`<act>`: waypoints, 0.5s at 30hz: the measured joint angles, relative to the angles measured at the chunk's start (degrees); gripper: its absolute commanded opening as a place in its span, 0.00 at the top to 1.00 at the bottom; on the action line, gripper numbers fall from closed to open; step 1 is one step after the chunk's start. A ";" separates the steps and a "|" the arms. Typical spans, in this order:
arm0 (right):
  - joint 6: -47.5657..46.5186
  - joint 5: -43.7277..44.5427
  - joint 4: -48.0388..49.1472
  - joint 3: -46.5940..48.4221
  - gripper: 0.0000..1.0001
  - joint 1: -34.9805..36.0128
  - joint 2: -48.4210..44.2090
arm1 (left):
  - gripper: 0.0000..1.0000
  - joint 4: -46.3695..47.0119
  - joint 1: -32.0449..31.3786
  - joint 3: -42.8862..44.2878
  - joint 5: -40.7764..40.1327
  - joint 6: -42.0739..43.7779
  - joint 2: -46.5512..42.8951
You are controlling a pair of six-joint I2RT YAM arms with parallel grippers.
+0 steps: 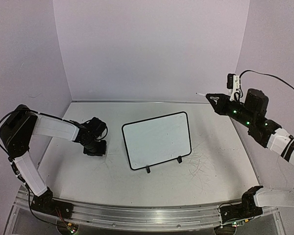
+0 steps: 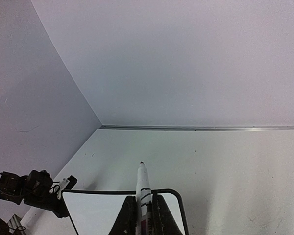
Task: Write a sentence on the whiteboard
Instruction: Put down the pen cap at the corner of the board.
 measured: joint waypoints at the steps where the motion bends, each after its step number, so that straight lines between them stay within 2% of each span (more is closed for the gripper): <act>1: -0.05 -0.16 -0.01 0.00 1.00 0.00 0.27 | 0.81 -0.13 -0.14 0.00 -0.01 0.07 0.00; 6: -0.39 -0.22 -0.19 0.00 0.97 0.00 1.10 | 0.76 -0.25 -0.47 0.00 -0.57 0.89 -0.03; 12: -0.69 0.08 -0.17 0.00 0.96 0.00 0.93 | 0.61 -0.78 -0.46 0.00 -1.59 1.32 -1.79; 15: -0.86 0.28 -0.24 0.00 0.92 0.00 0.80 | 0.56 -1.93 -0.47 0.15 -2.79 1.44 -3.75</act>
